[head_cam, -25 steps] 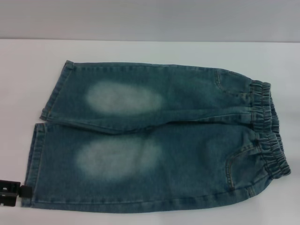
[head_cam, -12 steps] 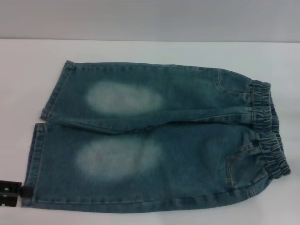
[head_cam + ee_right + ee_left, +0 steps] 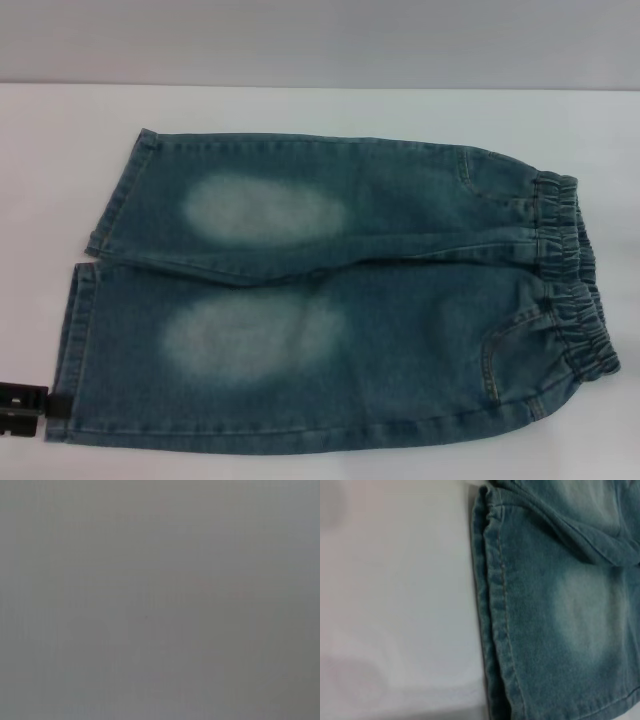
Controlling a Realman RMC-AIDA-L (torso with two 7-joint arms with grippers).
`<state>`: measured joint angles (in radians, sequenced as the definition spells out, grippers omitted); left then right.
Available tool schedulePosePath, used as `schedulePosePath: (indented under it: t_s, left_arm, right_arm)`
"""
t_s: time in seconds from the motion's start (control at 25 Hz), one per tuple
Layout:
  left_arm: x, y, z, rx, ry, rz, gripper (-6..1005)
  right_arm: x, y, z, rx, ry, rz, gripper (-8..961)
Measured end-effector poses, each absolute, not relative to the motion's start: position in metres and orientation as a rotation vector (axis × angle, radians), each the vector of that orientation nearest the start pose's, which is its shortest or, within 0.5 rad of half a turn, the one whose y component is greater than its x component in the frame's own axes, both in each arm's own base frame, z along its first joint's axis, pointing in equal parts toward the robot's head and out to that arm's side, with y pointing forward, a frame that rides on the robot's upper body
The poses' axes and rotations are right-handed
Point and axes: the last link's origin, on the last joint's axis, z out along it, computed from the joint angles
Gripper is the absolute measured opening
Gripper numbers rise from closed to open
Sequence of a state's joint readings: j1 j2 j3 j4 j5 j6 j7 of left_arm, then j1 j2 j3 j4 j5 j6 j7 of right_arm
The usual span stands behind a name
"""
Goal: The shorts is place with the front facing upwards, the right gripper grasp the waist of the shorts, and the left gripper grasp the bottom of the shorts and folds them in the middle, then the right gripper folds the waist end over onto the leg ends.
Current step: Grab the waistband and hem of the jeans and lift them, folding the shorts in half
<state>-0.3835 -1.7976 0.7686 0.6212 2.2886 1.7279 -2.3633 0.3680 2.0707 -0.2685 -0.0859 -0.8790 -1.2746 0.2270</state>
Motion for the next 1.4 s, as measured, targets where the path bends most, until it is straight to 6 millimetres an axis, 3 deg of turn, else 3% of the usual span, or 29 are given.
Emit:
schedulePosePath:
  t_s: [1.4]
  left_arm:
    - [-0.3638,0.2617,0.0777,-2.242,-2.132,-0.103,828]
  right_arm:
    - [0.3975,0.2902,0.0689,-1.212,0.552,0.605,579]
